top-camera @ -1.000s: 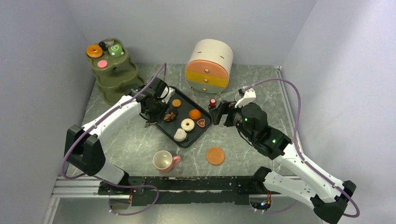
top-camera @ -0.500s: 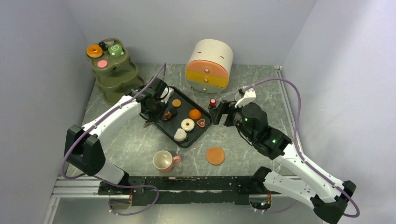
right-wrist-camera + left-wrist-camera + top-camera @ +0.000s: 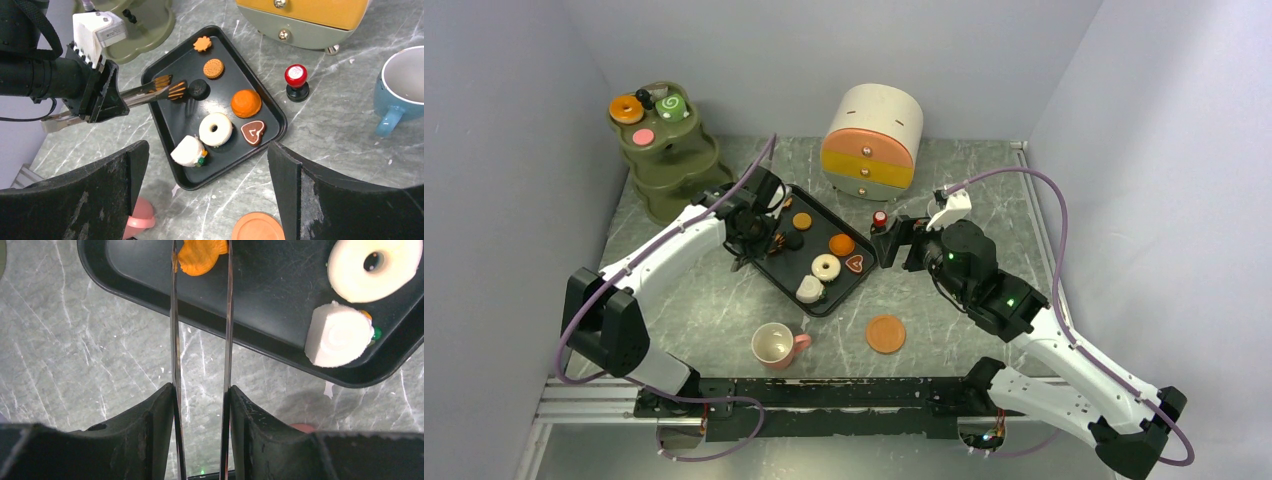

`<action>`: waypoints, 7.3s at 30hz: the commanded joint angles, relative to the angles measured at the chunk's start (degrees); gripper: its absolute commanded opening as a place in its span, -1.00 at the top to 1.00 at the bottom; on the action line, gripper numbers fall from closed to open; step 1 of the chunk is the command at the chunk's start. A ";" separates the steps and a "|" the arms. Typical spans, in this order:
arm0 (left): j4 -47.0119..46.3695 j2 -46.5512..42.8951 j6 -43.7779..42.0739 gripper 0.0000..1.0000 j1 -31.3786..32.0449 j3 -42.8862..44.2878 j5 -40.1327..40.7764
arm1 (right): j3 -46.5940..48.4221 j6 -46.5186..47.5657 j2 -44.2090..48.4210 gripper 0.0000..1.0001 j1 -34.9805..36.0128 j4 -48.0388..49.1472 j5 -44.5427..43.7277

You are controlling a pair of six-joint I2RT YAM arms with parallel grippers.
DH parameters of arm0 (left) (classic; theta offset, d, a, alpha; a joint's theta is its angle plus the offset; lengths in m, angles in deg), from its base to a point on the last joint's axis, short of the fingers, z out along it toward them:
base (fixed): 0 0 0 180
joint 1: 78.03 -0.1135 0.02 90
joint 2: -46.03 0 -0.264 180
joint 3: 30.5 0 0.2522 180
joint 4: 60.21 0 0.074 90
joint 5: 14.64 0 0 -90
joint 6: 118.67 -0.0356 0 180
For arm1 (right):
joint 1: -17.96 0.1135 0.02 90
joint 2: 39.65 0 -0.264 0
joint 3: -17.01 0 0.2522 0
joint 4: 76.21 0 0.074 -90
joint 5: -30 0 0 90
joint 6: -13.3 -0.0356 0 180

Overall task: Serve the afternoon tea
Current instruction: Pick up the desert from the tray, then place the desert on the desert table, then pick up the desert from the tray.

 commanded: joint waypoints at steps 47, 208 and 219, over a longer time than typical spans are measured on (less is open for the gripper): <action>-3.08 -3.68 2.38 0.24 -1.76 2.25 6.04 | -0.90 -0.07 1.74 -0.85 -0.25 1.32 -0.72; -5.18 -17.22 1.69 0.15 -28.01 3.16 -9.62 | -0.90 0.62 4.57 -0.86 -0.25 0.89 -1.11; -5.08 -16.00 4.02 0.15 -15.21 2.52 -5.22 | -0.31 1.09 3.73 -0.86 -0.25 1.16 -2.21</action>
